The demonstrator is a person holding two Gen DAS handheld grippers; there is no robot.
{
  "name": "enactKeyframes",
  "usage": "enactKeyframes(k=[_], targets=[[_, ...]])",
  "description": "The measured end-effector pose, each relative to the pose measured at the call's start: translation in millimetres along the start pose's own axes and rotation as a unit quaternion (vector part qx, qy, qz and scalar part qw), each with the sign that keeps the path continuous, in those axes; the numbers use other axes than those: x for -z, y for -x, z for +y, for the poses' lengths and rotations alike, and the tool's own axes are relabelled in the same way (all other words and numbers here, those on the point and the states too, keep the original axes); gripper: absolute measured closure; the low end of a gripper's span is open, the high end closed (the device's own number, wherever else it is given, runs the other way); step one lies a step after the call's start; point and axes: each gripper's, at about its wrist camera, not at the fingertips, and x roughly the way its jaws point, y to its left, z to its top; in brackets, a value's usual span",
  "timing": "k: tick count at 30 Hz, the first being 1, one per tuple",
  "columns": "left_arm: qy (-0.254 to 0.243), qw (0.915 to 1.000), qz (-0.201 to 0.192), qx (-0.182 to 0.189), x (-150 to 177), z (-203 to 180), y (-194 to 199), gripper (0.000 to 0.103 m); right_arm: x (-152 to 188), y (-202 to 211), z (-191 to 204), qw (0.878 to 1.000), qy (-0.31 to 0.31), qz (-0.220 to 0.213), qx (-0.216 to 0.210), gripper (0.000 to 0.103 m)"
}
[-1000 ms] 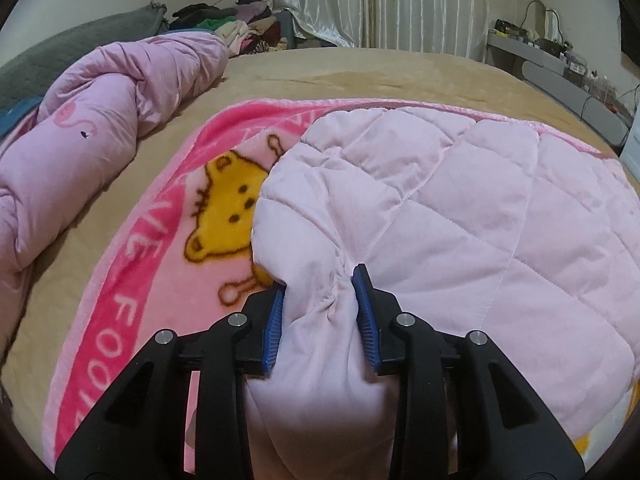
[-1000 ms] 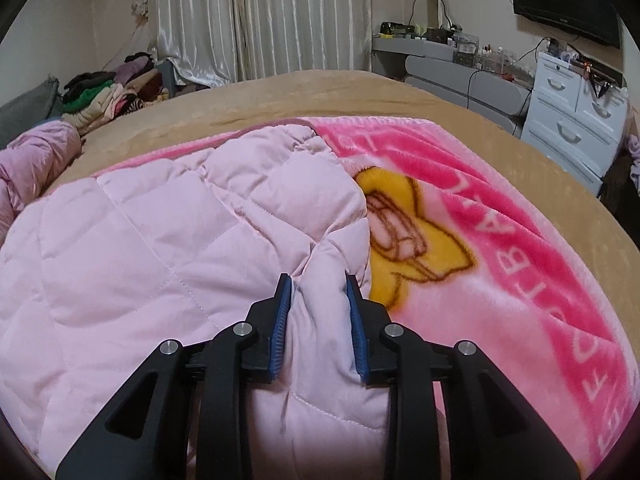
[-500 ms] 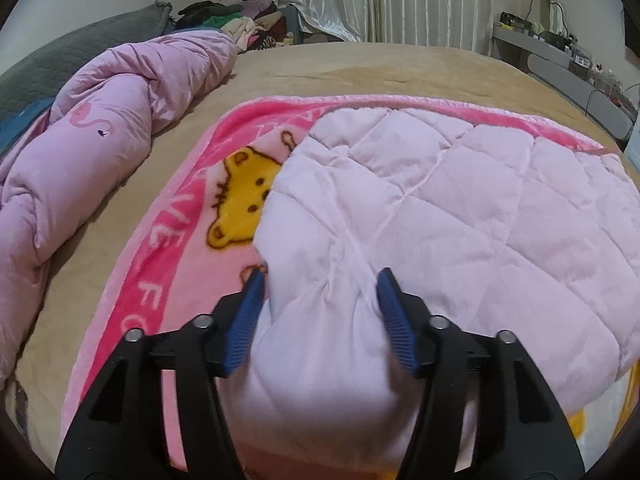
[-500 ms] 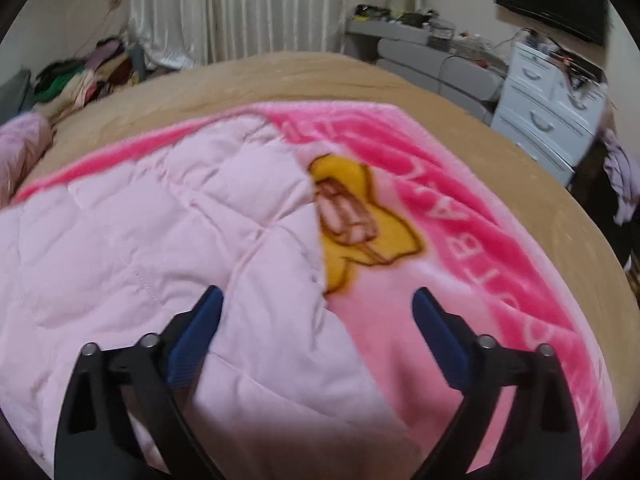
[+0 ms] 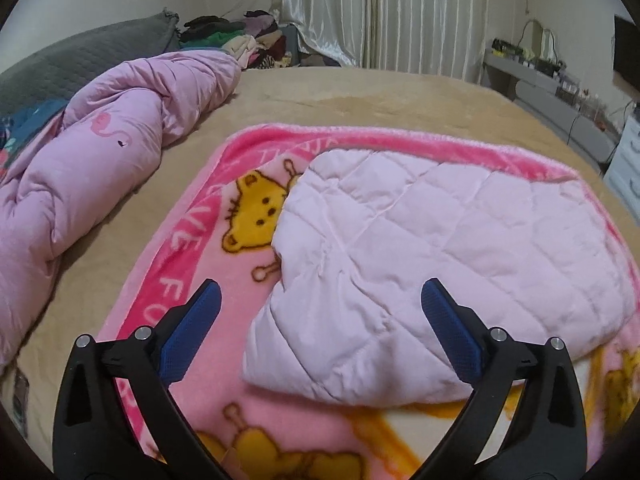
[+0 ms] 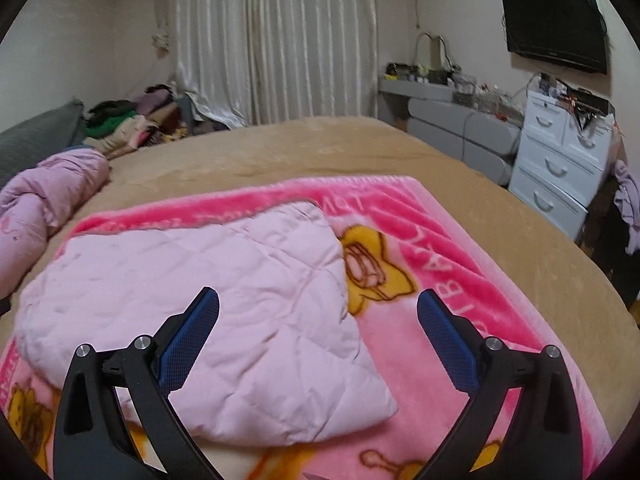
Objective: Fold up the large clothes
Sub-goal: 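Move both open grippers to the side edge of the folded jacket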
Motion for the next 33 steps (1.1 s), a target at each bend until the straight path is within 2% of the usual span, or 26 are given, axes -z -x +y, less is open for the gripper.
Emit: enactKeyframes(k=[9, 22, 29, 33], targets=[[0.007, 0.9998, -0.019, 0.004, 14.8, 1.4, 36.4, 0.009, 2.1, 47.9, 9.2, 0.999, 0.004, -0.023, -0.031, 0.004], [0.013, 0.9993, -0.035, -0.002, 41.3, 3.1, 65.0, 0.009, 30.6, 70.9, 8.0, 0.998, -0.015, -0.009, -0.061, 0.004], [0.021, 0.9995, -0.023, 0.001, 56.0, 6.0, 65.5, 0.009, 53.0, 68.5, 5.0, 0.997, -0.027, 0.011, -0.065, 0.004], [0.034, 0.9994, 0.002, 0.007, 71.6, 7.6, 54.2, 0.009, 71.8, 60.0, 1.6, 0.996, -0.048, 0.033, -0.07, 0.004]])
